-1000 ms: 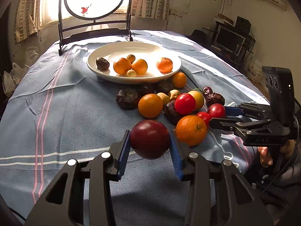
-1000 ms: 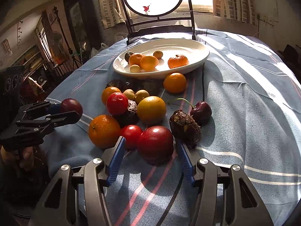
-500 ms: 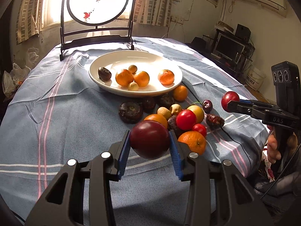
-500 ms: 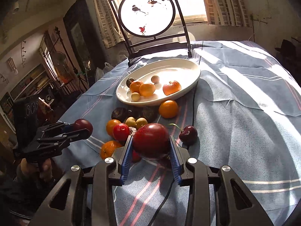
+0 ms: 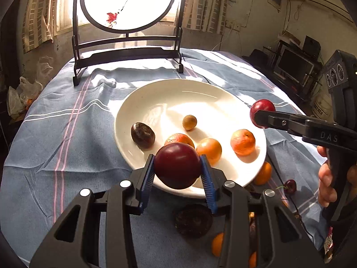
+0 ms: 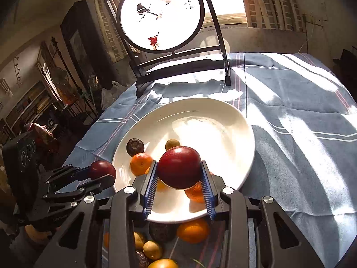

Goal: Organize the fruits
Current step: 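Place the red fruits into the white plate and open both tools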

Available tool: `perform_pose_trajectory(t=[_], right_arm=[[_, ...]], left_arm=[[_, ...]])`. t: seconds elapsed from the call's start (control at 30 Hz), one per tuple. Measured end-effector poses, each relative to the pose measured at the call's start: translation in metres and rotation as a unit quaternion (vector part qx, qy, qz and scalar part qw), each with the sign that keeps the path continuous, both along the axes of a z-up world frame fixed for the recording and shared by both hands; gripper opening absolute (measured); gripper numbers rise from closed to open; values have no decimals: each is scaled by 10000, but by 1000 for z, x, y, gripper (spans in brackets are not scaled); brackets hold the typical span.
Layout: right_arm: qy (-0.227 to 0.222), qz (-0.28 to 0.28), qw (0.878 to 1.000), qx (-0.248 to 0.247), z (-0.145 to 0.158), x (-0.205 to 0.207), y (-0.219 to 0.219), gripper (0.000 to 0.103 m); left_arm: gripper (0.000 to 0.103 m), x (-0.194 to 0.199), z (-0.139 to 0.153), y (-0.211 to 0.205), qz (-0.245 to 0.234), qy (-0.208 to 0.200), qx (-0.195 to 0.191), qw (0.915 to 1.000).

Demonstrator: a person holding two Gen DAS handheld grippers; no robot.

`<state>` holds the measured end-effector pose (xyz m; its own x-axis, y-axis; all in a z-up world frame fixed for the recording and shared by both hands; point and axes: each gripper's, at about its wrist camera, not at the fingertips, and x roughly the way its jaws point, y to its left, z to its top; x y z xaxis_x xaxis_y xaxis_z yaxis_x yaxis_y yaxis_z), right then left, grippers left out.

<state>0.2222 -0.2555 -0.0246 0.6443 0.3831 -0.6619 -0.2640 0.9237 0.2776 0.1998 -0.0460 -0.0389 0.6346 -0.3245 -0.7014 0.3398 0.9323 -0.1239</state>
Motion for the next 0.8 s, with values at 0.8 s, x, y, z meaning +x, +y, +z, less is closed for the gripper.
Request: perform_pose_trajectory(t=[0.8], right_arm=[[-329,-279,9991,10,-11,-150,-51,43]], left_arm=[[57,-142,-17,-14,-1102,-56,409,9931]])
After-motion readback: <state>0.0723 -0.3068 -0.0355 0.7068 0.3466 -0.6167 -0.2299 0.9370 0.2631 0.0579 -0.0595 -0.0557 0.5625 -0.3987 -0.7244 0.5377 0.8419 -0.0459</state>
